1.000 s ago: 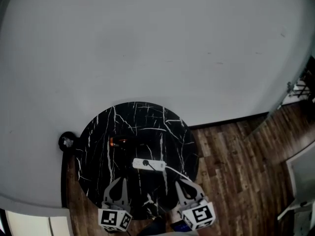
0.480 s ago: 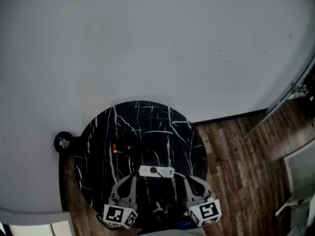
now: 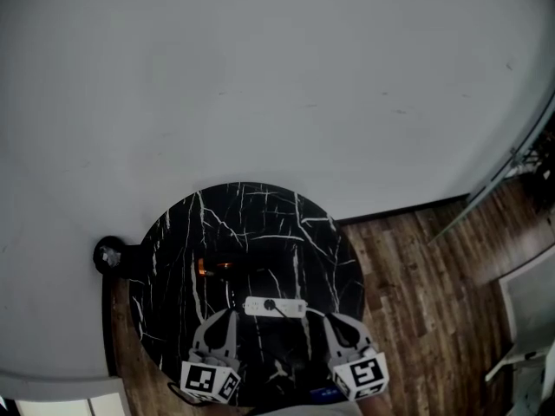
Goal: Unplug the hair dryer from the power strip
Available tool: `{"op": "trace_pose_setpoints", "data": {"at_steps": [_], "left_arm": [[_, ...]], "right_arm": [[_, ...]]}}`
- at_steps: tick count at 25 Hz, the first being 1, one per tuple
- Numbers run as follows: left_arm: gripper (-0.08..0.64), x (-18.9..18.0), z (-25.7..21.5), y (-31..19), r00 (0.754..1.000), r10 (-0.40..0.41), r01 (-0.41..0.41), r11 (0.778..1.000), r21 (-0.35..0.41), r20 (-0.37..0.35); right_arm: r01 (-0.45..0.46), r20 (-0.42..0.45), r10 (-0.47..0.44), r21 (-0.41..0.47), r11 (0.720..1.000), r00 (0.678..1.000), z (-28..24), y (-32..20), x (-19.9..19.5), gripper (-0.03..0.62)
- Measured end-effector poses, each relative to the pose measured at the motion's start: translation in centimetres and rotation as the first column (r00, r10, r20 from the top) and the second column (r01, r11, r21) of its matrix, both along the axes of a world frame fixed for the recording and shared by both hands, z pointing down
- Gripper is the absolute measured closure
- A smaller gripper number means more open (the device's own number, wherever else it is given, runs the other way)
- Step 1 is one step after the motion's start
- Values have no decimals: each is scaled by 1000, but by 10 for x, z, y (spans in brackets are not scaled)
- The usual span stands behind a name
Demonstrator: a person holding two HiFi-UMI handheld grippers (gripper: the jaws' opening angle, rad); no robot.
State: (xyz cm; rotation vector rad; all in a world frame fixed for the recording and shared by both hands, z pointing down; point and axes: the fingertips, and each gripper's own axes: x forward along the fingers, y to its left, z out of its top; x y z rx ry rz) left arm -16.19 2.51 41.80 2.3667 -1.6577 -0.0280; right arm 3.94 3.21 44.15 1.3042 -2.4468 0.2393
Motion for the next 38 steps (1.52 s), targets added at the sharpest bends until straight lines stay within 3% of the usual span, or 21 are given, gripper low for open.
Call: {"op": "trace_pose_setpoints", "data": {"at_steps": [14,23,32,38], "left_arm": [[576,2,24,-13,1000,-13,14,999,-51,26],[575,11,54,-23,998,37,-31,993,-115,49],[575,20,98,-27,986,128,-99,967,-236,110],[545,33,120,-26,974,202,-162,940,-299,107]], "right_arm": [[98,-28,-101,-106,990,994,39,-8,-3,592],[160,-65,-180,-233,959,982,78,-11,-2,591],[249,-69,-276,-268,931,959,104,-21,-17,589],[320,-67,-360,-328,889,931,124,-19,-27,555]]}}
